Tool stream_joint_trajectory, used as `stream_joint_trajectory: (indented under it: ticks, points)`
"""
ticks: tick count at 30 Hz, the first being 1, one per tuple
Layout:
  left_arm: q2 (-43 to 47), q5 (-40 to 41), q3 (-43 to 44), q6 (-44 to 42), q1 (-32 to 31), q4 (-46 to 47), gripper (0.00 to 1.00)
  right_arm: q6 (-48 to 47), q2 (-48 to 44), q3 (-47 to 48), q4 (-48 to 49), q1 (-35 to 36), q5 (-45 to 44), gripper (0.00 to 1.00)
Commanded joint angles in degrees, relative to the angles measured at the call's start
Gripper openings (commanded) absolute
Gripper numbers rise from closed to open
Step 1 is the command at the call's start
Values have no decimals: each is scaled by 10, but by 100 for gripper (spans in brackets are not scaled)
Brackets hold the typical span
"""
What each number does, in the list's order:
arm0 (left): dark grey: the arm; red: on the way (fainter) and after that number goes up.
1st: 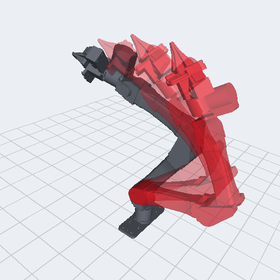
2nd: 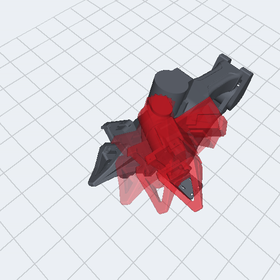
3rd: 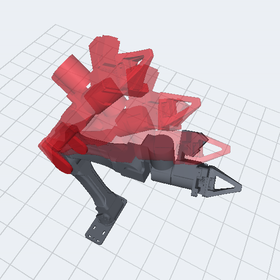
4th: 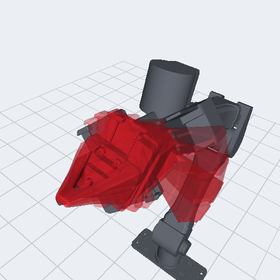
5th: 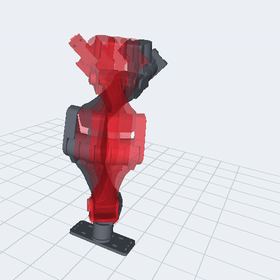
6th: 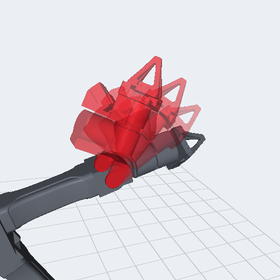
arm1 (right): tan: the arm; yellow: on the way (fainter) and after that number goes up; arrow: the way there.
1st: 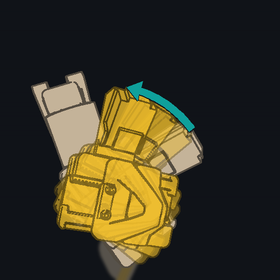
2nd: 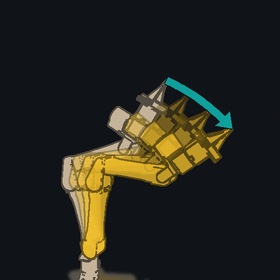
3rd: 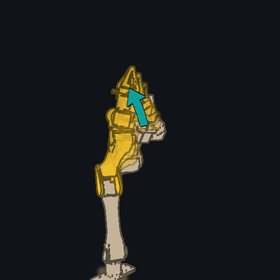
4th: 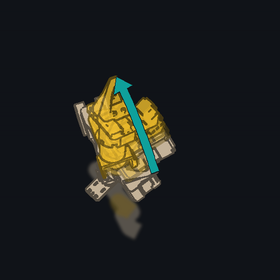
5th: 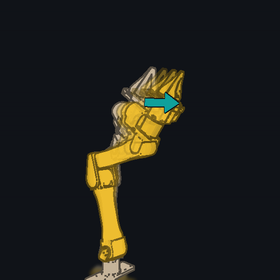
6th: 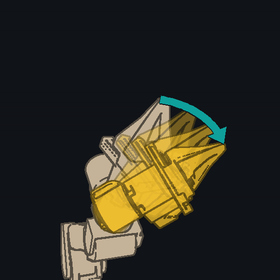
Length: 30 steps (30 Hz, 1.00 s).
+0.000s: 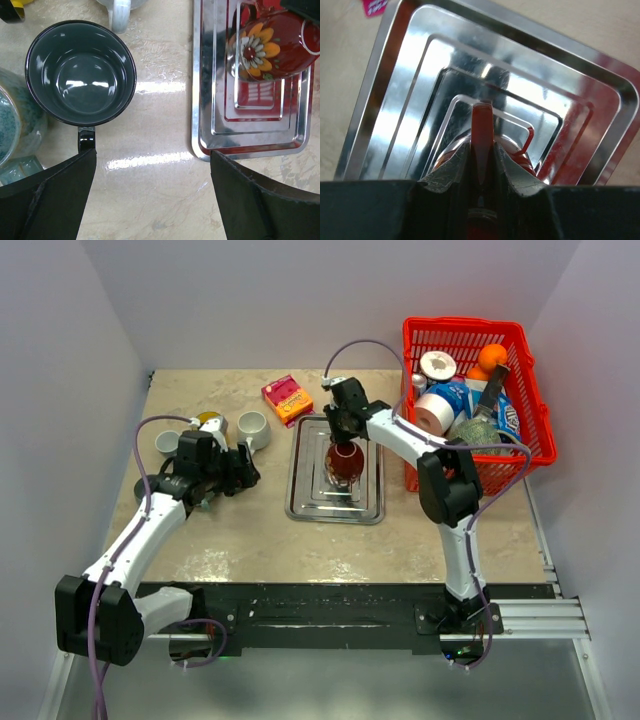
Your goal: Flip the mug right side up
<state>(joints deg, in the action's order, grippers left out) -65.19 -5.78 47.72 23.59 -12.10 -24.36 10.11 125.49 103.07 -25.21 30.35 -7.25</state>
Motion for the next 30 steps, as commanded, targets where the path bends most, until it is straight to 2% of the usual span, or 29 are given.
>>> stream_joint_trajectory:
  ticks: [1, 4, 5, 12, 22, 30]
  points:
    - [1, -6, -9, 3, -2, 23, 99, -151, -24, -54, -59, 9, 108, 17]
    - [-1, -8, -12, 2, -2, 25, 99, -181, -26, -67, -74, 11, 108, 8]
    - [-2, -8, -12, 2, -2, 26, 99, -185, -26, -69, -78, 11, 110, 0]
    - [0, -17, -16, 2, -2, 29, 99, -199, -67, -124, -50, 13, 144, 0]
    - [8, -82, 4, 9, -2, 45, 99, -146, -171, -187, 51, 13, 229, 0]
    - [-5, -155, 28, 75, -2, 58, 99, -106, -243, -235, 124, 13, 256, 0]
